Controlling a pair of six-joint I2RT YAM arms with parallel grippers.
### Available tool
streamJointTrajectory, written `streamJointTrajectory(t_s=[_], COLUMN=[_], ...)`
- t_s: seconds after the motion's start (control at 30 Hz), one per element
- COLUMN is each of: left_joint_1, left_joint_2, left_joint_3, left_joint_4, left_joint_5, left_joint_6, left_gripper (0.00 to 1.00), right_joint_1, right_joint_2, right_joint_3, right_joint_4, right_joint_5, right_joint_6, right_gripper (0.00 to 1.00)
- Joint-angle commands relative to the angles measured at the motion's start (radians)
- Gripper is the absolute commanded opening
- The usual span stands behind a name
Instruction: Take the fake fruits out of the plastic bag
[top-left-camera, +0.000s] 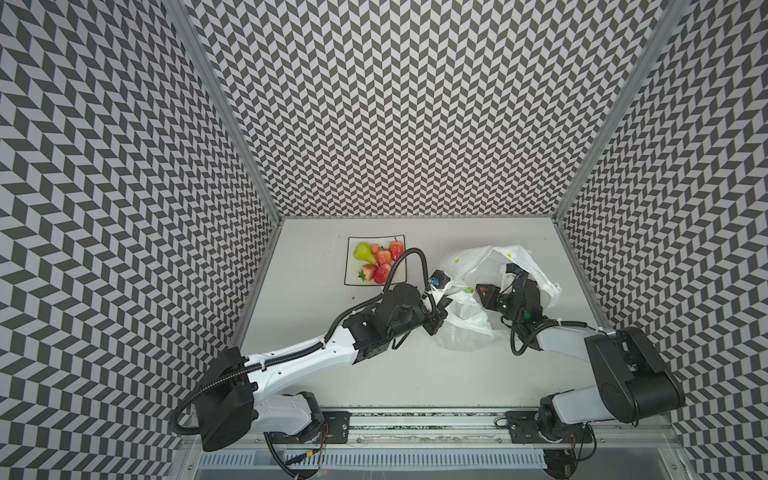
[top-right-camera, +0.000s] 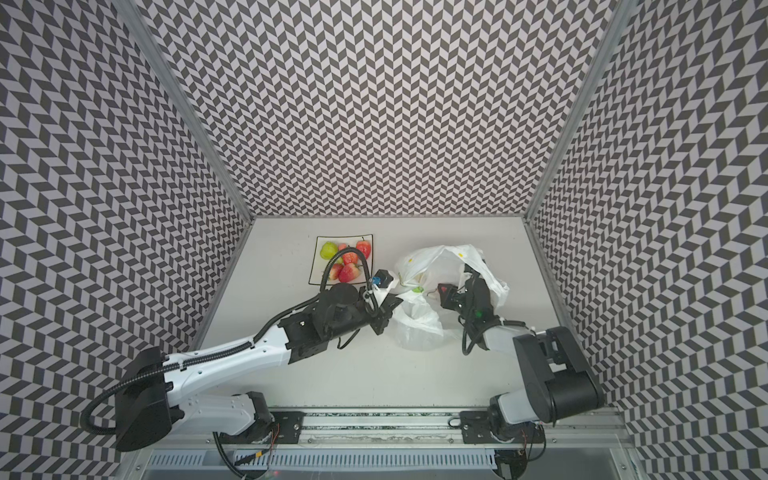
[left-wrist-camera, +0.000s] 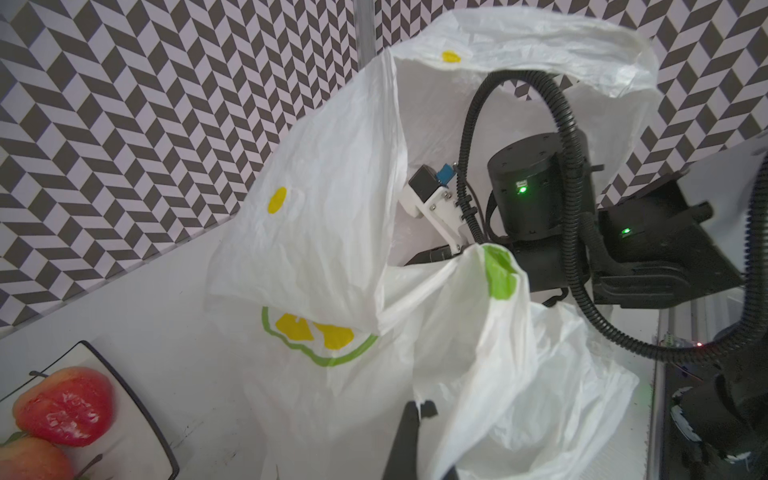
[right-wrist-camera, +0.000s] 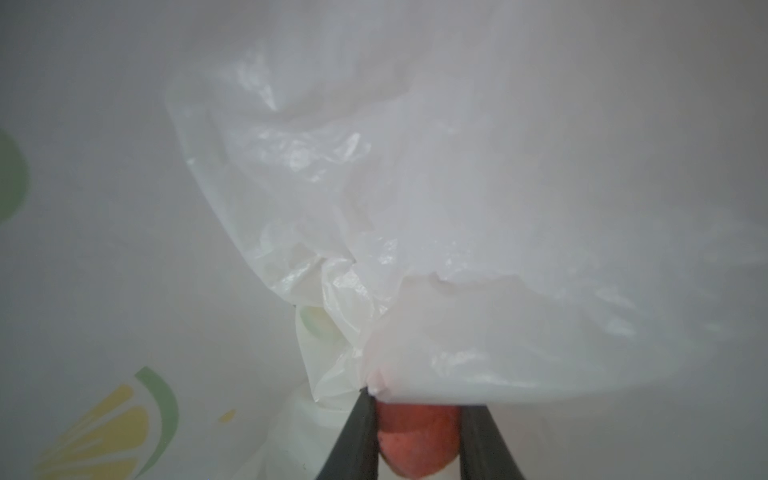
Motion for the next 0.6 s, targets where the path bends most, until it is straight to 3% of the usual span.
streamJointTrajectory(t_s=[0.0,0.13,0.3,0.47,0.57], left_joint_1=[0.014,0.014,0.018,0.028,0.040], left_joint_2=[0.016,0.012,0.025,0.126,0.196], left_joint_3=[0.040,0.001,-0.062,-0.008,0.063], left_joint_4=[-0.069,-0.126,-0.130,-0.116,-0.115], left_joint_5=[-0.053,-0.121,-0.177,-0.244,-0.285], left_joint_6=[0.011,0.063,0.129,0.140,0.125], left_gripper=[0.00,0.00,0.00,0.00,0.00], right_joint_1=[-0.004,-0.019,-0.094,-0.109,-0.118], right_joint_2=[-0.054,-0.128,-0.210,-0.275,-0.281], right_joint_3=[0.012,0.023,0.062,0.099,0.087], right_joint_4=[0.063,0.009,-0.135,-0.319,-0.394], right_joint_5=[-0.061,-0.069,-0.113,-0.152,-0.137], right_joint_6=[-0.148,-0.110,0.083,0.210,0.353], right_gripper=[0.15,0.15,0.14,0.13,0.14])
